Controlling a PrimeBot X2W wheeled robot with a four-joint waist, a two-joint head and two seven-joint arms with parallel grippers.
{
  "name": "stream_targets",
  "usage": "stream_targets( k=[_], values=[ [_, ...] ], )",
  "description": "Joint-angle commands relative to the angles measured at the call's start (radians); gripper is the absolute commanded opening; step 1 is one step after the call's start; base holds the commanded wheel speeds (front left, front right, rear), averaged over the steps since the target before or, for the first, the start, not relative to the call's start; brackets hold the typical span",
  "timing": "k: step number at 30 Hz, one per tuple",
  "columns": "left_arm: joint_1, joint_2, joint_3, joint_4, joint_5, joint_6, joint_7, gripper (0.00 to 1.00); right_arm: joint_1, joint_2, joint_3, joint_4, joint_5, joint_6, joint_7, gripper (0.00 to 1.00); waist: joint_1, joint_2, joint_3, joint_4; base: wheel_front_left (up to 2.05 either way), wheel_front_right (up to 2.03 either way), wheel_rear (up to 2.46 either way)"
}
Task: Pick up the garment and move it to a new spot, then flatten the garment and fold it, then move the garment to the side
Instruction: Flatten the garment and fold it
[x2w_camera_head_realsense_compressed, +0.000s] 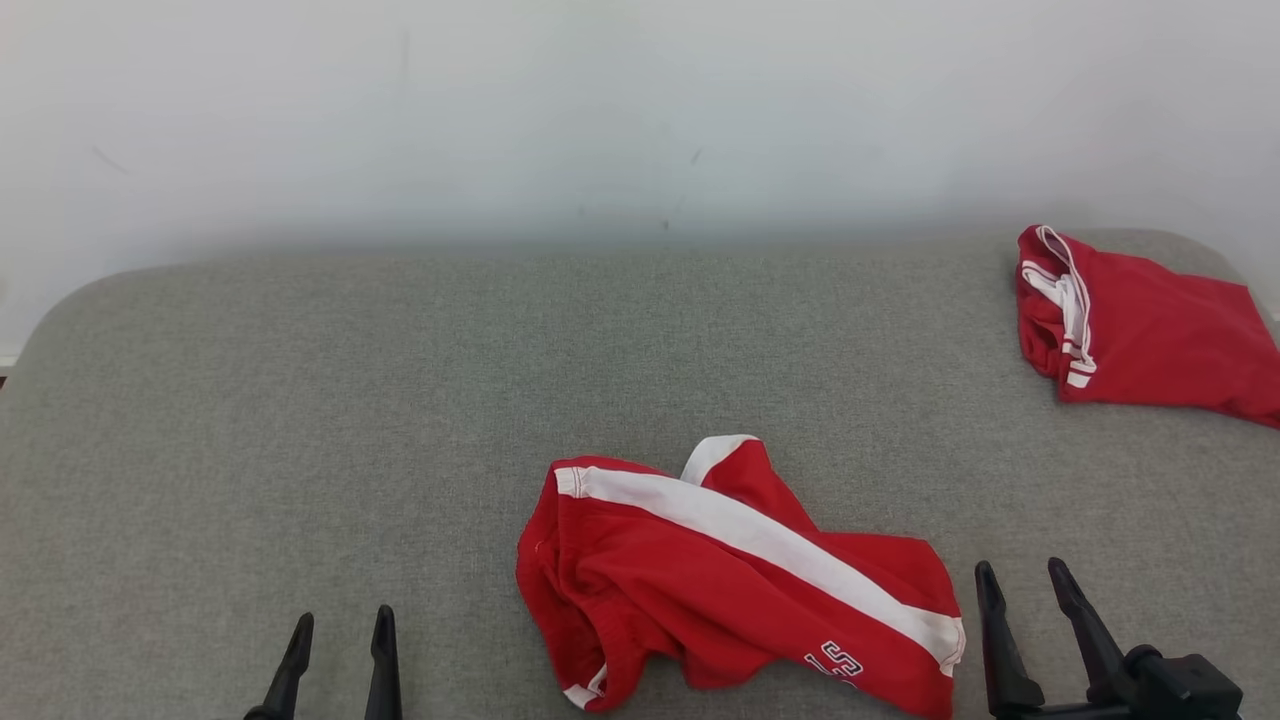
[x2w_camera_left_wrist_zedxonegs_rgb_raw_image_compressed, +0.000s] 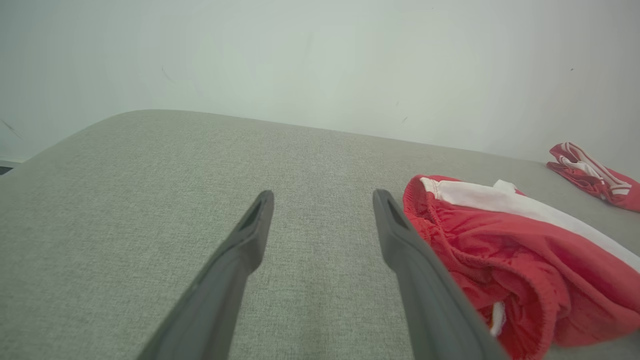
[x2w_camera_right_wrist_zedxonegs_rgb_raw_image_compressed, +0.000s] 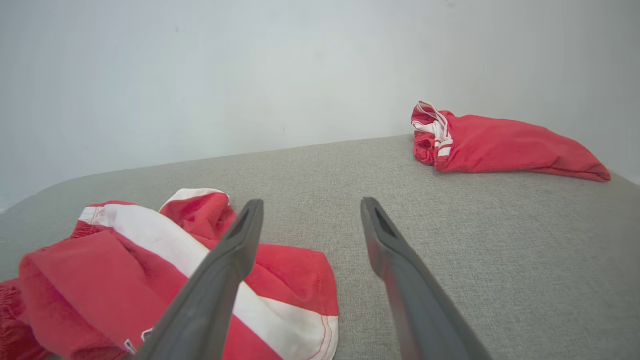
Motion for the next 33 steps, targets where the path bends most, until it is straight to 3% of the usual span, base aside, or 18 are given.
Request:
stream_targets(
  k=[1, 12, 19, 33],
  values=[
    [0.013, -0.001, 0.003, -0.003, 0.009, 0.001, -0.003, 1.0, -0.005, 0.009, 0.004, -0.007, -0.003, -0.003, -0.005, 1.0, 0.0001, 0.0, -0.002, 0.0, 0.0, 0.0, 0.0],
    [-0.067, 0.025, -0.039, 0.008, 0.026, 0.001, -0.003, 1.0, -0.027, 0.037, 0.036, -0.018, -0.01, -0.003, -0.009, 1.0, 0.0001, 0.0, 0.009, -0.008, 0.0, 0.0, 0.0],
    [-0.215, 0.076, -0.136, 0.075, -0.005, 0.001, -0.003, 1.0, -0.06, 0.056, 0.058, -0.026, -0.014, -0.003, -0.009, 1.0, 0.0001, 0.0, 0.055, -0.044, 0.0, 0.0, 0.0],
    [-0.456, 0.178, -0.375, 0.346, -0.13, 0.001, -0.003, 1.0, -0.111, 0.105, 0.068, -0.027, -0.017, -0.003, -0.01, 1.0, 0.0001, 0.0, 0.151, -0.161, 0.0, 0.0, 0.0]
  ],
)
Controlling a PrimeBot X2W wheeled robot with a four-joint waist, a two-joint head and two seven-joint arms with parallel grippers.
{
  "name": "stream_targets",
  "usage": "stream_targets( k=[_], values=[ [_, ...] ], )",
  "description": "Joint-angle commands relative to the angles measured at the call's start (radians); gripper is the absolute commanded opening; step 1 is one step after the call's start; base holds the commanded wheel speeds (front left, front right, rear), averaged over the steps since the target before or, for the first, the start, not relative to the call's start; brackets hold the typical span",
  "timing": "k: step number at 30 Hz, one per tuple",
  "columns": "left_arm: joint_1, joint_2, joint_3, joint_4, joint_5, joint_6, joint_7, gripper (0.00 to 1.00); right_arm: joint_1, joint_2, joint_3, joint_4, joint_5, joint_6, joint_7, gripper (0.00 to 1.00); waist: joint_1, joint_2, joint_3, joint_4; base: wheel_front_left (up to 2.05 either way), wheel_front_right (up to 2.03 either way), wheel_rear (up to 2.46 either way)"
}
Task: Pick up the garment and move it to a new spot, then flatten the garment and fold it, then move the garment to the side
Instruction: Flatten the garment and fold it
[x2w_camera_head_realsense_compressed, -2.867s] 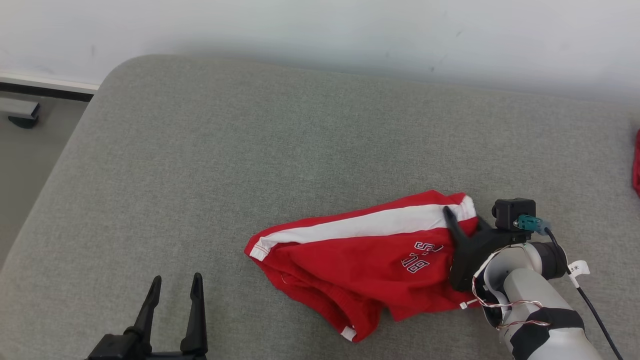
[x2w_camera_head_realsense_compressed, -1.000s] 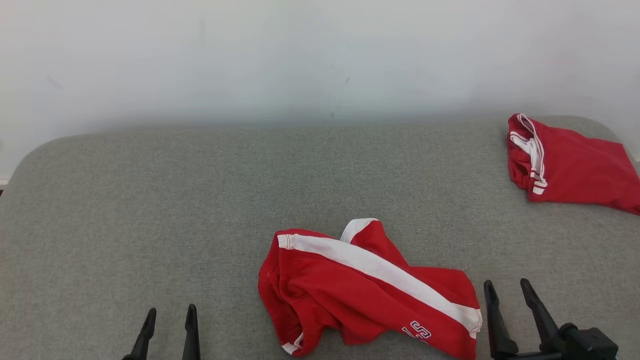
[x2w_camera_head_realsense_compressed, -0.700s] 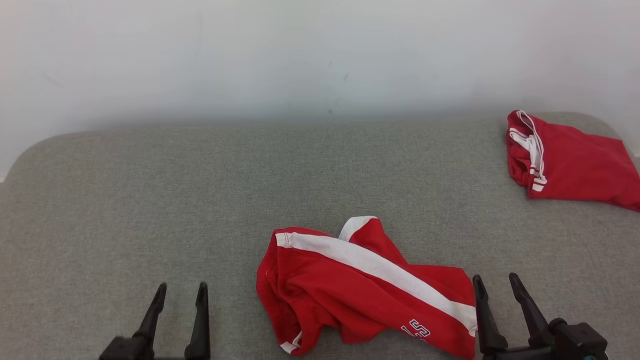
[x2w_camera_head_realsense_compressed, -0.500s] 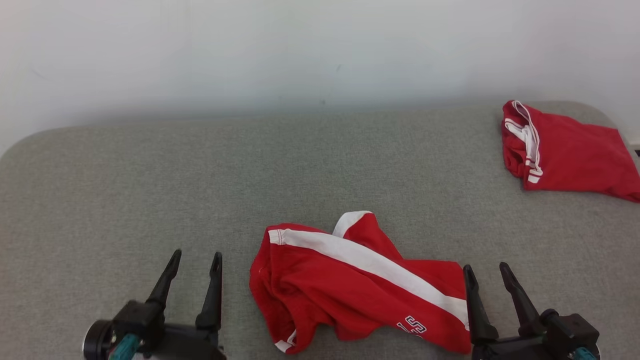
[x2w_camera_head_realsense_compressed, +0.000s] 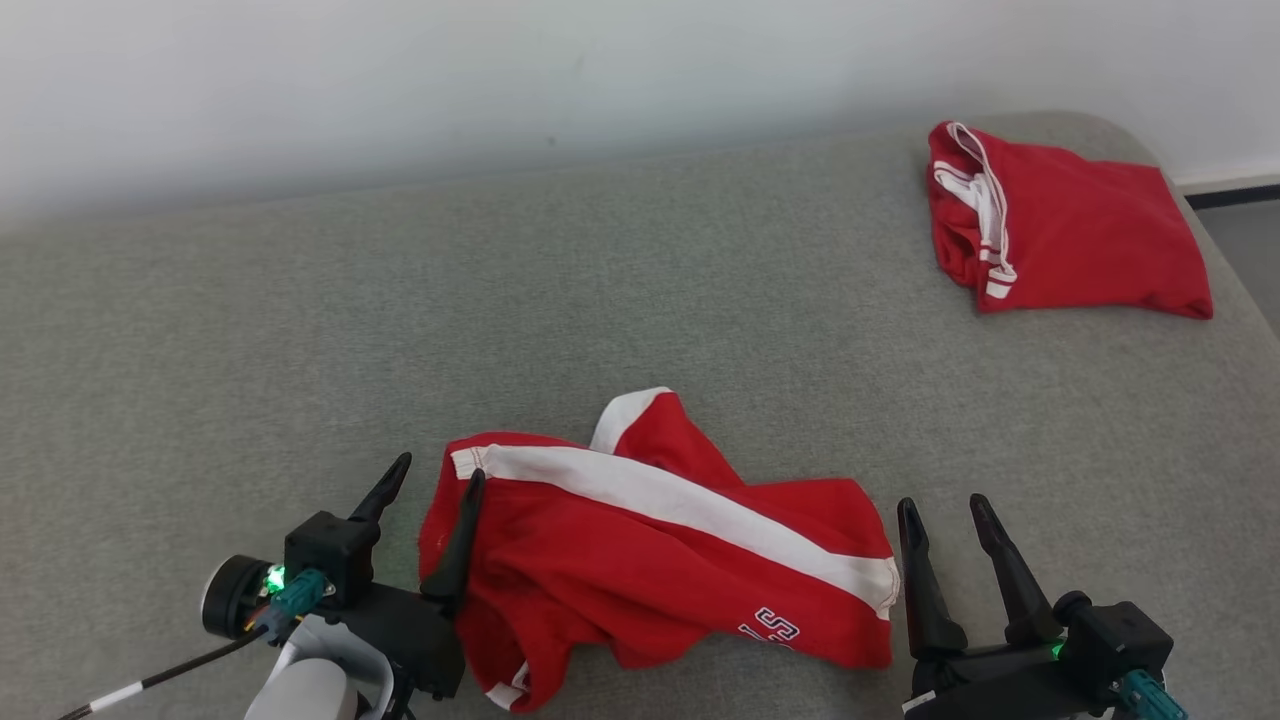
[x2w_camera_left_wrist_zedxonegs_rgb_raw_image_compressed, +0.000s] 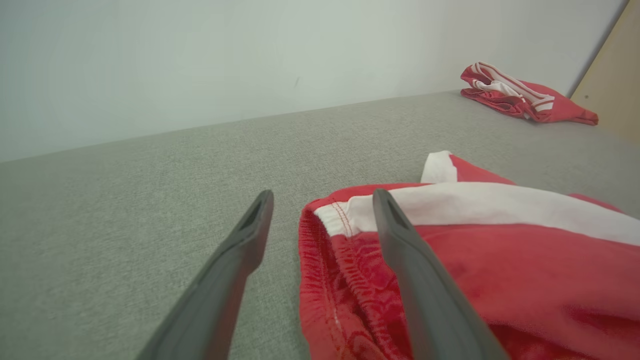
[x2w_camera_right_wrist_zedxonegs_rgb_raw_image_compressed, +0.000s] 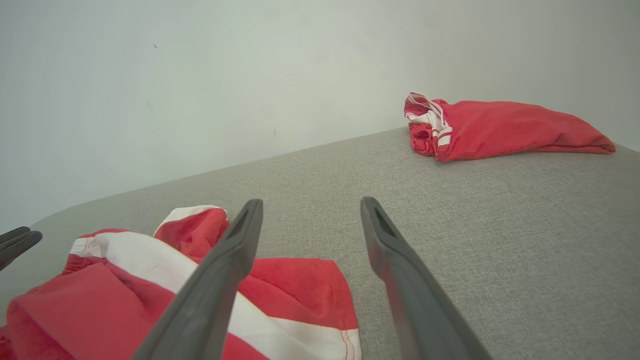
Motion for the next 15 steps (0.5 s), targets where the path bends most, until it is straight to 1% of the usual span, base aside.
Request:
stream_targets(
  k=[1, 6, 11, 13, 14, 15],
  values=[
    [-0.018, 0.007, -0.015, 0.019, -0.016, 0.002, -0.003, 1.0, -0.01, 0.007, -0.001, -0.004, -0.003, -0.003, -0.004, 1.0, -0.0002, -0.0001, 0.029, -0.034, 0.0, 0.0, 0.0],
    [-0.06, 0.03, -0.073, 0.088, -0.065, 0.002, -0.002, 1.0, -0.018, 0.014, 0.0, -0.004, -0.004, -0.003, -0.004, 1.0, -0.0002, -0.0001, 0.043, -0.056, 0.0, 0.0, 0.0],
    [-0.087, 0.035, -0.114, 0.129, -0.113, 0.002, -0.001, 1.0, -0.024, 0.016, -0.002, -0.008, -0.006, -0.003, -0.004, 1.0, -0.0002, -0.0001, 0.045, -0.07, 0.0, 0.0, 0.0],
    [-0.103, 0.044, -0.135, 0.142, -0.128, 0.002, -0.001, 0.4, -0.024, 0.017, -0.003, -0.01, -0.007, -0.003, -0.004, 1.0, -0.0002, -0.0001, 0.046, -0.074, 0.0, 0.0, 0.0],
    [-0.108, 0.046, -0.151, 0.15, -0.137, 0.002, 0.003, 0.0, -0.023, 0.018, -0.005, -0.01, -0.008, -0.003, -0.004, 1.0, -0.0002, -0.0001, 0.046, -0.075, 0.0, 0.0, 0.0],
    [-0.118, 0.049, -0.166, 0.156, -0.143, 0.002, 0.003, 0.0, -0.021, 0.018, -0.005, -0.01, -0.008, -0.003, -0.004, 1.0, -0.0002, -0.0001, 0.046, -0.076, 0.0, 0.0, 0.0]
  ],
)
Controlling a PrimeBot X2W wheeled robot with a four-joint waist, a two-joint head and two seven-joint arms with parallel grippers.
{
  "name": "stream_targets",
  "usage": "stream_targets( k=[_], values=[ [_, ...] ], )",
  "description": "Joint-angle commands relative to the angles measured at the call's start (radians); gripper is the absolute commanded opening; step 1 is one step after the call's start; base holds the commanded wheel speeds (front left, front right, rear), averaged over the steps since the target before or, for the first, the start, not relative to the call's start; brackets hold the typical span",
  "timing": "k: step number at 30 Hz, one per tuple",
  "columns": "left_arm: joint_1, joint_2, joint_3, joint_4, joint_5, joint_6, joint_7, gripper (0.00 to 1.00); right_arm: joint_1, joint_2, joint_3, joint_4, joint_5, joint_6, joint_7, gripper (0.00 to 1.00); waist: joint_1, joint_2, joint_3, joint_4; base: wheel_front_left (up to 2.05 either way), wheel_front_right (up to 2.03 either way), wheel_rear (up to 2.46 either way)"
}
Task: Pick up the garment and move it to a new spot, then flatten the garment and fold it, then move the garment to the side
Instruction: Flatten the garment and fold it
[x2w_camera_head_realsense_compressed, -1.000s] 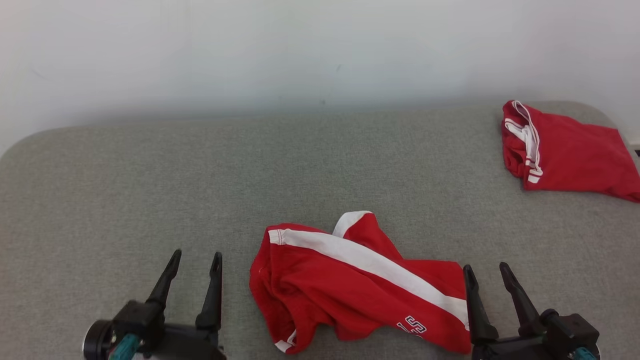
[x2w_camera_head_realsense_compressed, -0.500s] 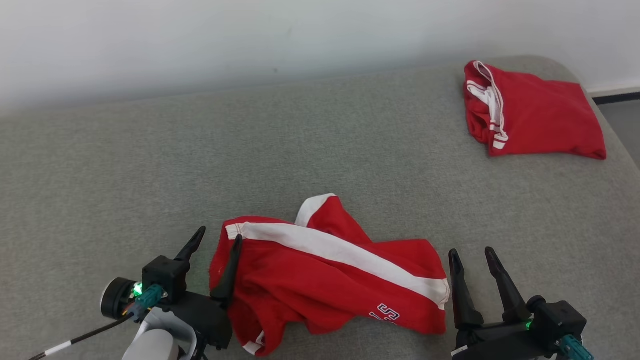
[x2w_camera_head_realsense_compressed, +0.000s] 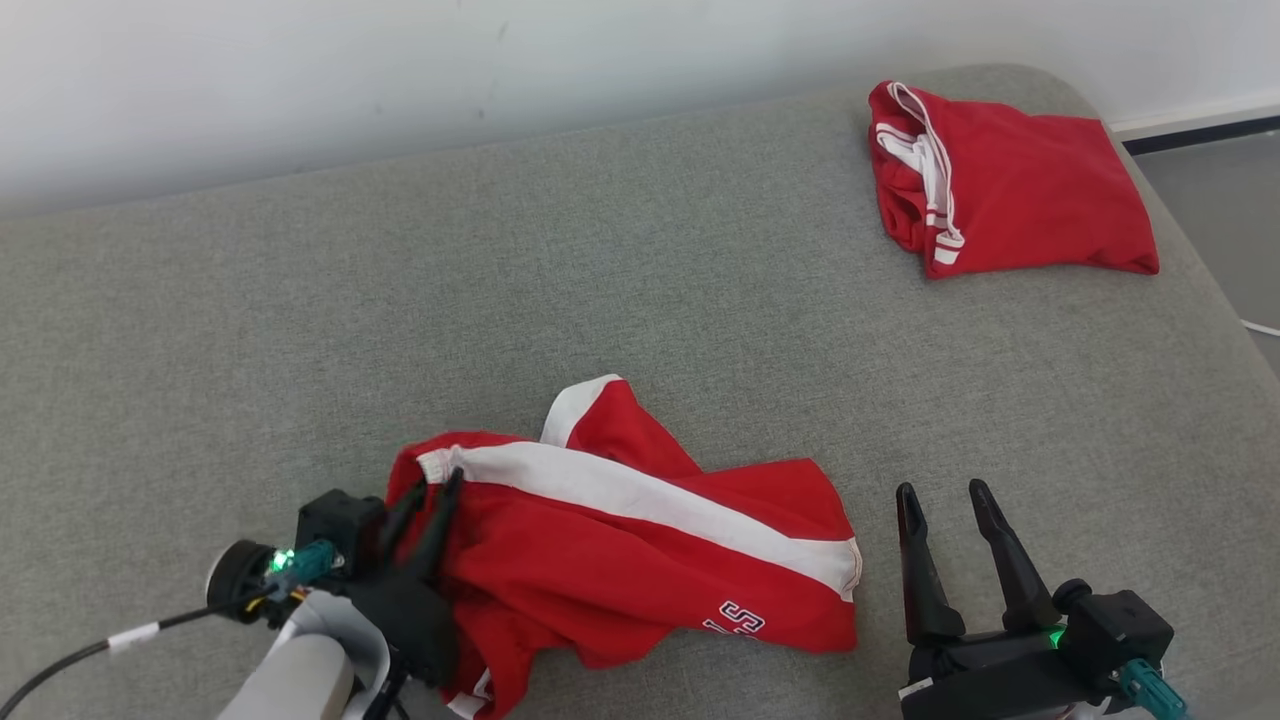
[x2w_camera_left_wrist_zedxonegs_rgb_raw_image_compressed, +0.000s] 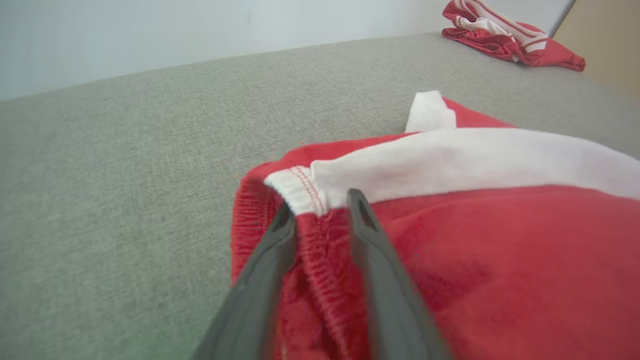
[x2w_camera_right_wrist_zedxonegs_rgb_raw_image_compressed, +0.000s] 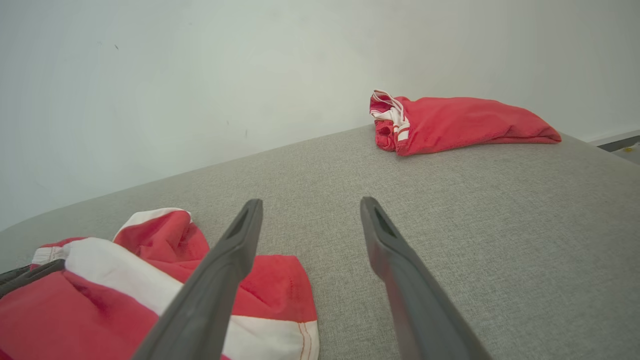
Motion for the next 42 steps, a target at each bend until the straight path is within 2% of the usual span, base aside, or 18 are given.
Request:
stream_targets(
  k=[1, 7, 15, 24, 32, 37, 40, 42],
  values=[
    [-0.026, 0.011, -0.015, 0.005, -0.01, 0.002, -0.003, 0.0, -0.002, 0.006, 0.001, -0.003, -0.005, -0.003, -0.004, 1.0, -0.0001, -0.0001, 0.001, -0.001, 0.0, 0.0, 0.0],
    [-0.124, 0.042, -0.046, -0.001, -0.024, 0.002, -0.008, 0.0, -0.003, 0.007, 0.001, -0.001, -0.01, -0.003, -0.004, 1.0, -0.0001, -0.0001, -0.003, -0.001, 0.0, 0.0, 0.0],
    [-0.202, 0.04, -0.041, -0.098, -0.005, 0.002, -0.007, 0.0, 0.019, 0.009, -0.008, 0.002, -0.017, -0.003, -0.004, 1.0, -0.0001, -0.0001, -0.035, 0.021, 0.0, 0.0, 0.0],
    [-0.005, 0.06, -0.049, -0.268, 0.019, 0.01, -0.007, 0.0, 0.046, 0.006, -0.02, 0.004, -0.012, -0.003, -0.004, 1.0, -0.0001, -0.0001, -0.072, 0.07, 0.0, 0.0, 0.0],
    [0.3, 0.073, -0.054, -0.47, -0.013, 0.073, -0.007, 0.0, 0.061, -0.011, -0.026, 0.001, -0.006, -0.003, -0.004, 1.0, -0.0001, -0.0001, -0.085, 0.141, 0.0, 0.0, 0.0],
    [0.395, 0.069, -0.046, -0.502, -0.029, 0.096, -0.008, 0.0, 0.063, -0.015, -0.017, 0.008, -0.007, -0.003, -0.004, 1.0, -0.0001, -0.0001, -0.085, 0.167, 0.0, 0.0, 0.0],
    [0.464, 0.046, 0.006, -0.52, -0.055, 0.11, -0.008, 0.0, 0.064, -0.019, -0.019, 0.013, -0.004, -0.003, -0.004, 1.0, -0.0001, -0.0001, -0.09, 0.181, 0.0, 0.0, 0.0],
    [0.485, 0.042, 0.025, -0.514, -0.049, 0.098, -0.008, 0.0, 0.066, -0.022, -0.019, 0.015, -0.003, -0.003, -0.004, 1.0, -0.0001, -0.0001, -0.093, 0.185, 0.0, 0.0, 0.0]
  ],
)
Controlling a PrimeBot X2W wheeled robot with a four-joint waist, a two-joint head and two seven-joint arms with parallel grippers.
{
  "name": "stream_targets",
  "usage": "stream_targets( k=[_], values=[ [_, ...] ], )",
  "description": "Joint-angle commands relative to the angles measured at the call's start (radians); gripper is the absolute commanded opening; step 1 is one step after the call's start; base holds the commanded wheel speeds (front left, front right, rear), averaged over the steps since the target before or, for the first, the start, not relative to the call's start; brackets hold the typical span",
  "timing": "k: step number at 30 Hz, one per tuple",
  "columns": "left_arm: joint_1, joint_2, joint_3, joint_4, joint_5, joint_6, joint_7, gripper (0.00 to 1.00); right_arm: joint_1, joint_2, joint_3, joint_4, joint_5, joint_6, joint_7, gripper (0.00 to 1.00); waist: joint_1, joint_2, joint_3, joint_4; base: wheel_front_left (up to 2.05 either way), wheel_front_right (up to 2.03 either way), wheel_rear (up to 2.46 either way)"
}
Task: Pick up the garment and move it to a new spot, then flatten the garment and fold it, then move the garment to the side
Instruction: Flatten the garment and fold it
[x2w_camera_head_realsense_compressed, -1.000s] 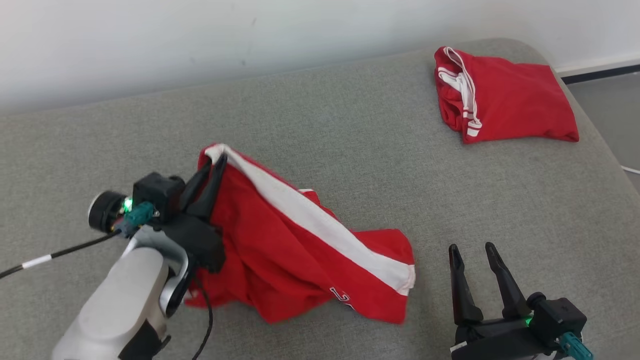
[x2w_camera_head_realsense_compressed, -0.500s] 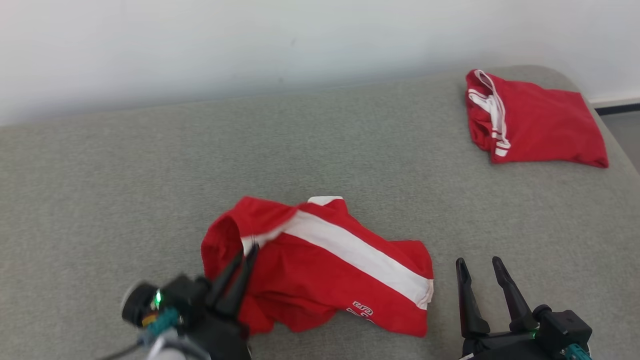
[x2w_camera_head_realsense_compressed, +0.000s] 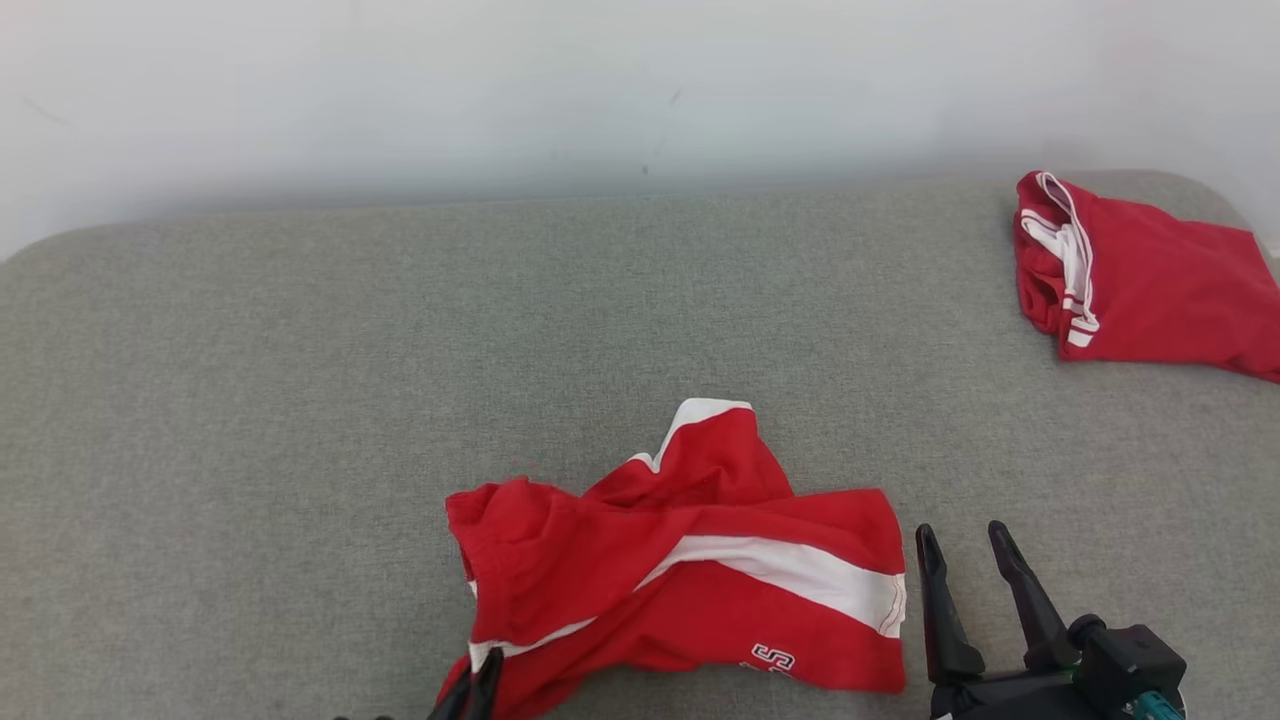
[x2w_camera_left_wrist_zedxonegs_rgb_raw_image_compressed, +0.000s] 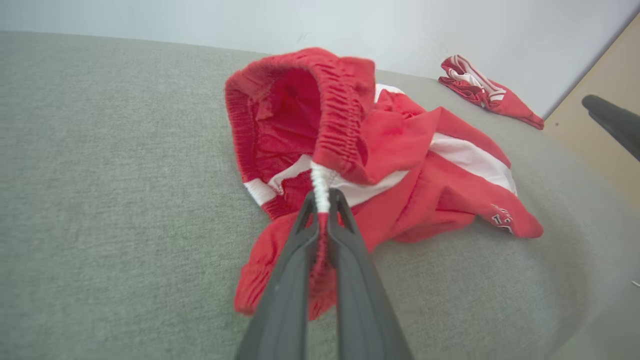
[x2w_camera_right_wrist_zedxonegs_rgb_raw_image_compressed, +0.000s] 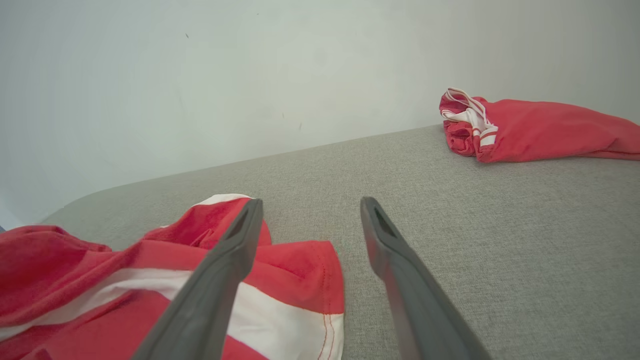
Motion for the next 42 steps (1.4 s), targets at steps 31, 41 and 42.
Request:
stream_targets(
  k=[31, 41, 42],
  values=[
    [0.15, -0.207, 0.519, -0.13, 0.306, -0.066, -0.003, 1.0, 0.05, -0.006, -0.023, 0.018, 0.017, -0.003, -0.004, 1.0, 0.0001, 0.0, -0.083, 0.037, 0.0, 0.0, 0.0],
    [0.187, -0.24, 0.626, -0.149, 0.395, -0.085, -0.003, 1.0, 0.066, 0.009, -0.045, 0.031, 0.024, -0.003, -0.004, 1.0, 0.0001, 0.0, -0.089, 0.046, 0.0, 0.0, 0.0],
    [0.19, -0.242, 0.628, -0.147, 0.401, -0.088, -0.003, 1.0, 0.068, 0.009, -0.046, 0.033, 0.022, -0.003, -0.004, 1.0, 0.0001, 0.0, -0.09, 0.047, 0.0, 0.0, 0.0]
  ],
)
